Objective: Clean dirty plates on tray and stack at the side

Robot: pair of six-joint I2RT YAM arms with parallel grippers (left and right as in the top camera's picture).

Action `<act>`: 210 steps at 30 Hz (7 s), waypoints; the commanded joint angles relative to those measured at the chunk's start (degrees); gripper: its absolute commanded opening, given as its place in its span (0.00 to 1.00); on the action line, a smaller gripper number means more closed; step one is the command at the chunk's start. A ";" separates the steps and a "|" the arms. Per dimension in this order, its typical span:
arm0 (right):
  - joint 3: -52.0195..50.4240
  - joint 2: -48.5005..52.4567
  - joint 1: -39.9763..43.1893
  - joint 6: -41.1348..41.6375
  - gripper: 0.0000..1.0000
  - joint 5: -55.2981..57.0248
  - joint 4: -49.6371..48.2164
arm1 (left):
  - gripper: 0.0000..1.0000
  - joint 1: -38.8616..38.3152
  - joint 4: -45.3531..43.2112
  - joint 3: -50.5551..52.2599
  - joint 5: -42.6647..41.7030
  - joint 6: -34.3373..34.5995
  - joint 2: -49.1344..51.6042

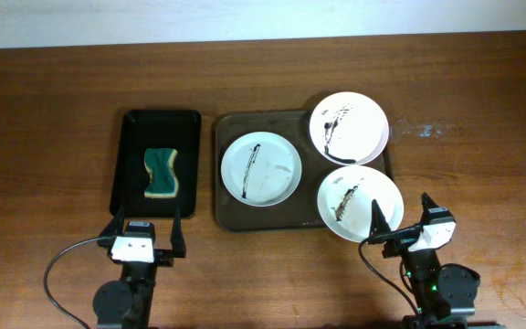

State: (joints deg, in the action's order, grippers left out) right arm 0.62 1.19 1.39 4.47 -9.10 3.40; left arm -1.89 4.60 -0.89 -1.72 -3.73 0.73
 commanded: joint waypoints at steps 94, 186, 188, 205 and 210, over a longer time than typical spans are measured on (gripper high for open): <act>81.53 121.74 -20.02 18.32 0.04 -11.89 34.62 | 0.00 -21.53 53.55 -105.11 -9.44 1.46 134.09; 79.01 122.31 -17.18 17.03 0.04 -21.14 31.23 | 0.00 -23.41 45.07 -135.47 16.46 19.23 149.33; 79.01 122.31 -17.16 17.03 0.04 -21.11 31.23 | 0.00 -23.32 45.13 -136.13 16.57 17.94 147.58; 84.54 110.86 -19.52 17.03 0.04 -4.28 46.07 | 0.00 -12.57 69.26 -136.28 6.91 14.10 116.63; 84.91 98.23 -27.82 17.46 0.04 24.76 50.69 | 0.00 -12.57 69.61 -136.04 8.55 14.36 116.63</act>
State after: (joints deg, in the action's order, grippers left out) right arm 84.38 102.78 -22.48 21.87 0.36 53.43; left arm -14.81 74.15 -136.73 6.11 11.33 118.08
